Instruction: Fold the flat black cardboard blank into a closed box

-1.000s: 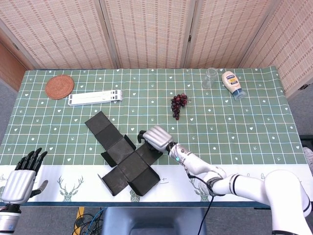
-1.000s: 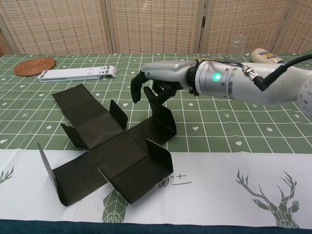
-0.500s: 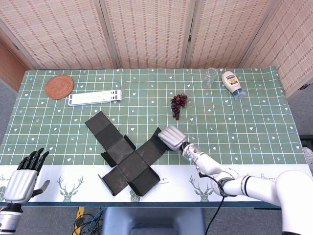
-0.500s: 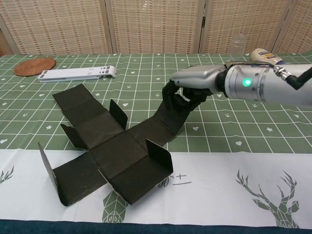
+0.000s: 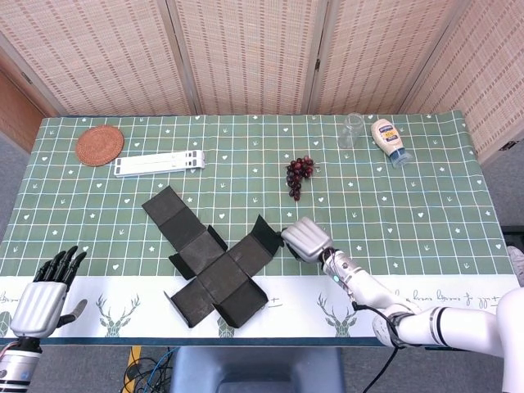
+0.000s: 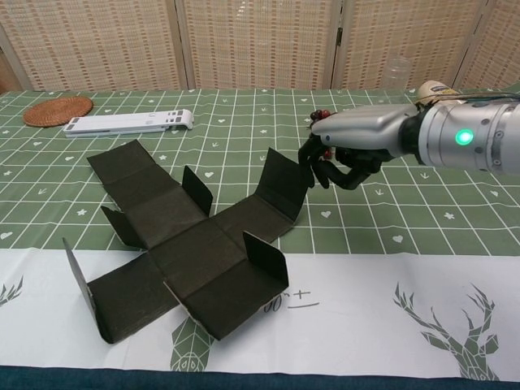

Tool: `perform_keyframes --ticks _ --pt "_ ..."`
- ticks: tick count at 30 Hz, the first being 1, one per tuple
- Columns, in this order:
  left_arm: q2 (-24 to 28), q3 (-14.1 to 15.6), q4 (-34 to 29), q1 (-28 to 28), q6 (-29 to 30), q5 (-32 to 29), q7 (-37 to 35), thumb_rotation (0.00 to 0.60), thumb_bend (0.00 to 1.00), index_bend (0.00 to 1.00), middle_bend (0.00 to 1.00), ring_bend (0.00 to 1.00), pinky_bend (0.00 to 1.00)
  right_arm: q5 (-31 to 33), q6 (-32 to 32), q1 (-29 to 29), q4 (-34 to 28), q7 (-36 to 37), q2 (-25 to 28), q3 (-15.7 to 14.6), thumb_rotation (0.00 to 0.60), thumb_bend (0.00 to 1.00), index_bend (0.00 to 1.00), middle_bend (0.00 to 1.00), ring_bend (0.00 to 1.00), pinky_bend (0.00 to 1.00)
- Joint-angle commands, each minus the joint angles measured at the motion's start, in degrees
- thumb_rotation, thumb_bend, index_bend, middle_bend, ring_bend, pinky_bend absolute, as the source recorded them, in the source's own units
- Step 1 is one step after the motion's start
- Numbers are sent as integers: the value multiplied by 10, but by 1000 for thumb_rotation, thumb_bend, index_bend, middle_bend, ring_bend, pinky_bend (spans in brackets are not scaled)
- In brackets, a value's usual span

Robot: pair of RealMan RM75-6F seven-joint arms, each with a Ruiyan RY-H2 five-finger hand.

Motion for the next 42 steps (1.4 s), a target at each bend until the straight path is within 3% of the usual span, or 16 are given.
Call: perform_keyframes --ticks 1,11,24,32,42 --pt "2 1 -2 2 3 0 1 600 259 19 0 31 132 -8 4 13 34 5 -43 11 600 818 424 442 862 1000" --pt "15 5 -9 15 20 1 -1 600 260 19 0 31 132 -56 15 47 90 46 -127 52 600 823 406 367 862 1000" --pt "20 6 -2 24 29 3 -15 600 260 19 0 31 132 -103 42 51 52 66 -123 65 600 869 405 398 868 1000" --pt "23 7 -7 24 30 8 -10 600 259 19 0 31 132 -53 -23 117 145 23 -200 85 600 869 405 364 868 1000" --pt "32 13 -10 32 38 15 -11 600 260 19 0 31 132 -5 -96 195 310 18 -306 105 600 874 405 350 868 1000"
